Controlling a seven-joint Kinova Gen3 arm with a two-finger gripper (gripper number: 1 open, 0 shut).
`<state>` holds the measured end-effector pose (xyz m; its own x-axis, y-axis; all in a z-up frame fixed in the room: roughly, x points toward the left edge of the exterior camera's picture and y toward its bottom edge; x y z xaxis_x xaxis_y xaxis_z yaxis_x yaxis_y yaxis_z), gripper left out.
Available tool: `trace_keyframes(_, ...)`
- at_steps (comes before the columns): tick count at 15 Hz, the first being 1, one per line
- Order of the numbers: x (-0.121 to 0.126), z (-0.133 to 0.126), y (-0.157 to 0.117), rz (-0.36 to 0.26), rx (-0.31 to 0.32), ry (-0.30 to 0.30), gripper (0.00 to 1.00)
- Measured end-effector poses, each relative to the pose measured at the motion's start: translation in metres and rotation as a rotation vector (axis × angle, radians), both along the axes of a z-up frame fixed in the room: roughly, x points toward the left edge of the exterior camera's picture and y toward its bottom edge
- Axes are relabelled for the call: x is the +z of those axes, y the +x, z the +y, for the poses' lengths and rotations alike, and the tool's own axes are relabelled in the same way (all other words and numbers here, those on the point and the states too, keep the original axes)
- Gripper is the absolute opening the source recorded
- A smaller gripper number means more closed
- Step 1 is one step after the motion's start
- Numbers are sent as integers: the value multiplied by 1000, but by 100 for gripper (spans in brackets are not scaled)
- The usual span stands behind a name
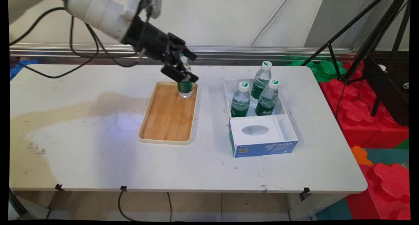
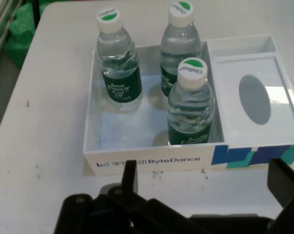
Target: Pick up the green bottle from the white box
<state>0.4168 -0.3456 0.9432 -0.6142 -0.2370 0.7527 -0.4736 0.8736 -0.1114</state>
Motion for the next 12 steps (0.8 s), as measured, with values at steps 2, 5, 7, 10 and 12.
trace_keyframes(2, -10, -9, -13, -6, -3, 7, 100)
trace_keyframes(5, -24, -19, -29, -15, -6, 19, 100)
trace_keyframes(7, -35, -26, -42, -21, -11, 29, 100)
trace_keyframes(10, -48, -33, -56, -29, -15, 41, 100)
trace_keyframes(12, -59, -38, -68, -33, -17, 50, 100)
